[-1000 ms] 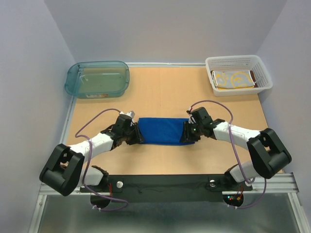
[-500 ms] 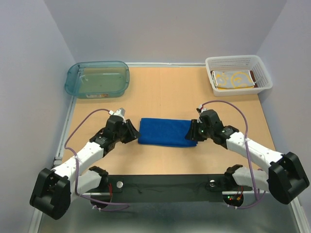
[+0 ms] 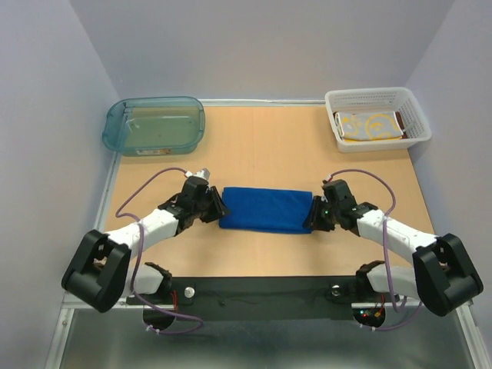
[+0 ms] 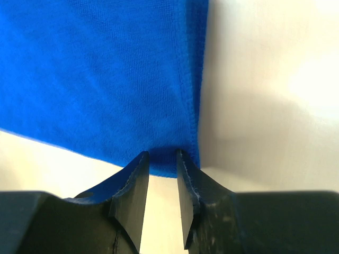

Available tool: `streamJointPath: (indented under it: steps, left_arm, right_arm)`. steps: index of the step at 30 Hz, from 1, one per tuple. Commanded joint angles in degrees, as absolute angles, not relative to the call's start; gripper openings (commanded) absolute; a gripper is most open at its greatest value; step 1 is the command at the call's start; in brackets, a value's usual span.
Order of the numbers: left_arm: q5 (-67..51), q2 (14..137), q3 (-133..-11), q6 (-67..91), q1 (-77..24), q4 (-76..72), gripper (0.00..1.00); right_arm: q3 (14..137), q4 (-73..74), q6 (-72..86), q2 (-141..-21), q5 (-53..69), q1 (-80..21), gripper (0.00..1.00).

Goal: Fold and stack the towels
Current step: Fold the towel

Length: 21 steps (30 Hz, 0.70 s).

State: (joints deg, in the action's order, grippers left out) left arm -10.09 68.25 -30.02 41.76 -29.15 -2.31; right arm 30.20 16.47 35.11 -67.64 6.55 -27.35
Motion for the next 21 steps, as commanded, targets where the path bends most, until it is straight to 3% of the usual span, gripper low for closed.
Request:
streamJointPath:
  steps: [1, 5, 16, 19, 21]
  left_arm:
    - [-9.76, 73.12, -27.16, 43.15, -29.36, -7.82, 0.37]
    - [-9.32, 75.32, -25.67, 44.56, -28.39, -9.84, 0.3]
    - [-8.44, 73.04, -27.33, 39.74, -14.6, -5.37, 0.29]
    - [-8.17, 71.9, -29.61, 37.54, -10.3, -3.17, 0.3]
    - [-7.57, 69.8, -33.11, 34.9, -9.93, 0.17, 0.39]
  right_arm:
    - [27.33, 17.14, 36.65, -69.43, 8.7, -22.6, 0.34]
    - [26.28, 16.61, 35.86, -71.63, 10.1, -20.22, 0.34]
    - [33.13, 10.64, 32.97, -79.44, 15.81, -19.78, 0.34]
    - [37.16, 10.55, 31.91, -81.56, 18.8, -19.78, 0.36]
    - [38.84, 11.07, 31.03, -80.08, 18.2, -19.78, 0.41]
